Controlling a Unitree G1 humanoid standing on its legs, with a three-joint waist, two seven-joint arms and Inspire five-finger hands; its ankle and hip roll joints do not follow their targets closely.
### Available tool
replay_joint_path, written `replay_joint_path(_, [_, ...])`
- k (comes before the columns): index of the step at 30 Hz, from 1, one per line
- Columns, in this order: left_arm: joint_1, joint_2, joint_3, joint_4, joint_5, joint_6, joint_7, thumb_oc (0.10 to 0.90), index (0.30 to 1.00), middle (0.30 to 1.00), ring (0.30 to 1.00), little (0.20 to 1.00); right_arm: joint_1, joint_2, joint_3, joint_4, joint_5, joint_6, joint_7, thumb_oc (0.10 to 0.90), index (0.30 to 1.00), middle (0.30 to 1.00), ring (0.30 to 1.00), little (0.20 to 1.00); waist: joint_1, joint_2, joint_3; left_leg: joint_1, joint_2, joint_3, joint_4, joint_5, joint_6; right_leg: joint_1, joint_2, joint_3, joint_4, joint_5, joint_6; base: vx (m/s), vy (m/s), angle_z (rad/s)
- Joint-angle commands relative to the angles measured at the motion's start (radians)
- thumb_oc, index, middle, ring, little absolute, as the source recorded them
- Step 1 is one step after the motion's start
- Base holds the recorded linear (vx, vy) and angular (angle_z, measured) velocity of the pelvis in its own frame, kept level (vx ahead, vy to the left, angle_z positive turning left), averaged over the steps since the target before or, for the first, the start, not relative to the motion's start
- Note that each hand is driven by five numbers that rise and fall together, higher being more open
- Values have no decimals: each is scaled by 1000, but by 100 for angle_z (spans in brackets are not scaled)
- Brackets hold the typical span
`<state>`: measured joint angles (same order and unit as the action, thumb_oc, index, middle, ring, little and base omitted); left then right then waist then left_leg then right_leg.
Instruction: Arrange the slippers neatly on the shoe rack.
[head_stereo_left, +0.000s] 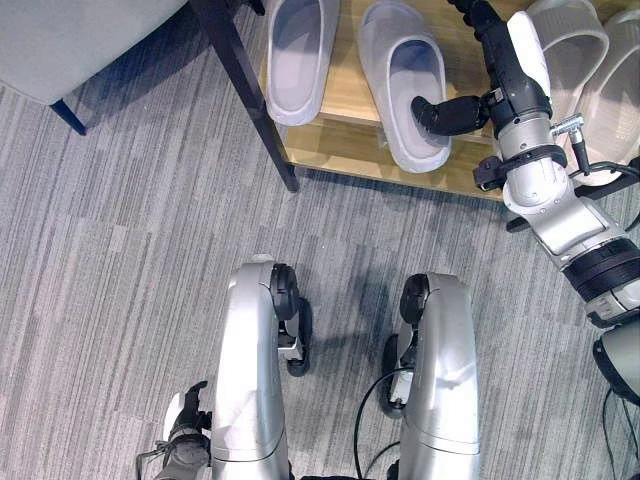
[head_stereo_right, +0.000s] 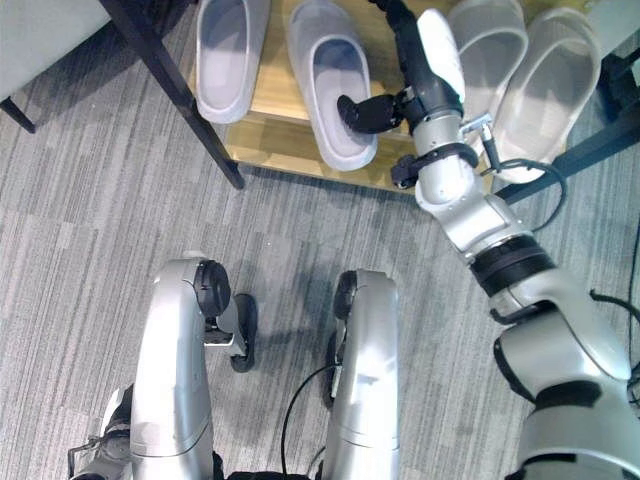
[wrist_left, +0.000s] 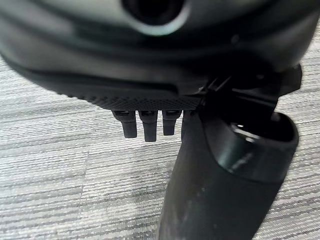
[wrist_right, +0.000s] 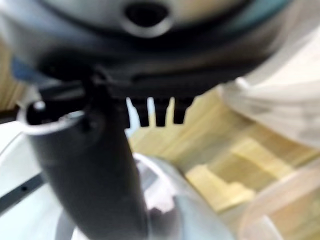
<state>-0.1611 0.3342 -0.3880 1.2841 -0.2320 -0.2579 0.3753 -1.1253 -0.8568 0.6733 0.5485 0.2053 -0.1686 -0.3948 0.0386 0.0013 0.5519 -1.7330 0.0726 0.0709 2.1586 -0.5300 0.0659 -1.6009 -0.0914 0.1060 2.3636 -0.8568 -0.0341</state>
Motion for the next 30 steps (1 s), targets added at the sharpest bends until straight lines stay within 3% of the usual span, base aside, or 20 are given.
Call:
replay_joint_path(1, [96, 21, -13, 8, 16, 6, 17, 800, 900, 900, 900, 900, -45, -83, -143, -187, -29, -111, -70, 800, 900, 900, 900, 900, 59, -22, -32, 163, -43, -143, 107, -314, -52, 31, -6, 104, 24, 69, -74, 0, 0, 0])
replay_joint_path(14, [100, 30, -6, -6, 58, -8, 45, 800, 900, 900, 900, 900, 74, -74, -267, -341, -76, -178, -121, 800, 900, 900, 900, 900, 53, -22, -32, 163, -45, -138, 113, -309, -55, 31, -4, 106, 37, 67, -71, 0, 0, 0])
replay_joint_path(22, [108, 30, 3, -10, 81, -5, 47, 800, 900, 900, 900, 900, 151, -87, -290, -475, -61, -207, -62, 800, 900, 900, 900, 900, 50, -24, -32, 163, -48, -139, 117, -307, -57, 31, 0, 108, 44, 66, -69, 0, 0, 0])
replay_joint_path(30, [123, 9, 20, -15, 104, -7, 43, 800, 900, 900, 900, 900, 338, -104, -374, -642, -69, -218, 0, 800, 900, 900, 900, 900, 36, -34, -32, 163, -46, -133, 112, -302, -59, 31, -4, 109, 45, 68, -65, 0, 0, 0])
